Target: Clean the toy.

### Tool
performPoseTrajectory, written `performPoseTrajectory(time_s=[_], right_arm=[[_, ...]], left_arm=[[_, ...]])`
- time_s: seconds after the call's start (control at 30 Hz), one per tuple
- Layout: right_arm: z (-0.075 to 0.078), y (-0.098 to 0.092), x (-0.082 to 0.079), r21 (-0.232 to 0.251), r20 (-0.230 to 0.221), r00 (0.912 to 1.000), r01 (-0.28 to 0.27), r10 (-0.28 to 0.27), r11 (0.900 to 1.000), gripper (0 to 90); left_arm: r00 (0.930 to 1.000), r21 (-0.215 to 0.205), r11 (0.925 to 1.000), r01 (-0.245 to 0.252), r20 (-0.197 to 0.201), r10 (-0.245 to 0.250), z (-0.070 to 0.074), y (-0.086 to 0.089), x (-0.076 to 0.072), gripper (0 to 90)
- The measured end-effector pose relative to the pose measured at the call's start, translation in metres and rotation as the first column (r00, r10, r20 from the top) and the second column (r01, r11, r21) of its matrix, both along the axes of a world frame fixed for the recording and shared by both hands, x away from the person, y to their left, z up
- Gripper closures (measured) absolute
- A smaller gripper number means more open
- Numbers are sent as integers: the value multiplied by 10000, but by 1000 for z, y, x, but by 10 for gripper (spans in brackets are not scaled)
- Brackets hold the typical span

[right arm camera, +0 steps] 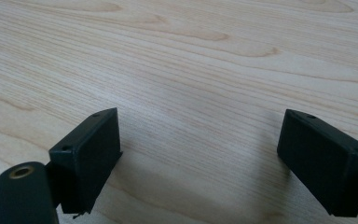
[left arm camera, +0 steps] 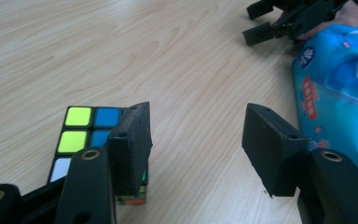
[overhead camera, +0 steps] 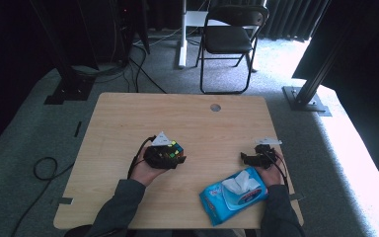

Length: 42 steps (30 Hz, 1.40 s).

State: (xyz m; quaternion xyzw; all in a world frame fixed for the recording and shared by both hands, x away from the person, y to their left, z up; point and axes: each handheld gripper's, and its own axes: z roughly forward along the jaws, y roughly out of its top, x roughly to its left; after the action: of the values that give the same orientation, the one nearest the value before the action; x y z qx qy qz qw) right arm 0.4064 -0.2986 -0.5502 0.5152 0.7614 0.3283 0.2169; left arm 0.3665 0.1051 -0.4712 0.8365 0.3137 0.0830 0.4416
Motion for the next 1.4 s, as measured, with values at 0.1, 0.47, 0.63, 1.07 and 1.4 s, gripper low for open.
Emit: performPoseTrajectory(time_s=[0.1,0.47,0.63,1.07,1.4], right_arm=[[0,0,0,1,-1,10000,1,-1,10000,130],[0,0,0,2,-1,10000,-5,5,10000,130],[0,0,0,1,-2,10000,-4,4,10000,130],[0,0,0,0,0,10000,-9,9,10000,130],[0,0,0,0,-1,10000,-15,15,10000,130]], left_arm=[[10000,7,10000,51,44,-51,1,-2,-2,424],[9990,407,9986,333,290,-344,-1,-13,-6,409],[9977,270,9981,556,371,-566,3,-19,-10,406],[9939,102,9952,977,496,-981,11,-30,-18,404],[9868,241,9889,1469,648,-1482,13,-46,-29,403]])
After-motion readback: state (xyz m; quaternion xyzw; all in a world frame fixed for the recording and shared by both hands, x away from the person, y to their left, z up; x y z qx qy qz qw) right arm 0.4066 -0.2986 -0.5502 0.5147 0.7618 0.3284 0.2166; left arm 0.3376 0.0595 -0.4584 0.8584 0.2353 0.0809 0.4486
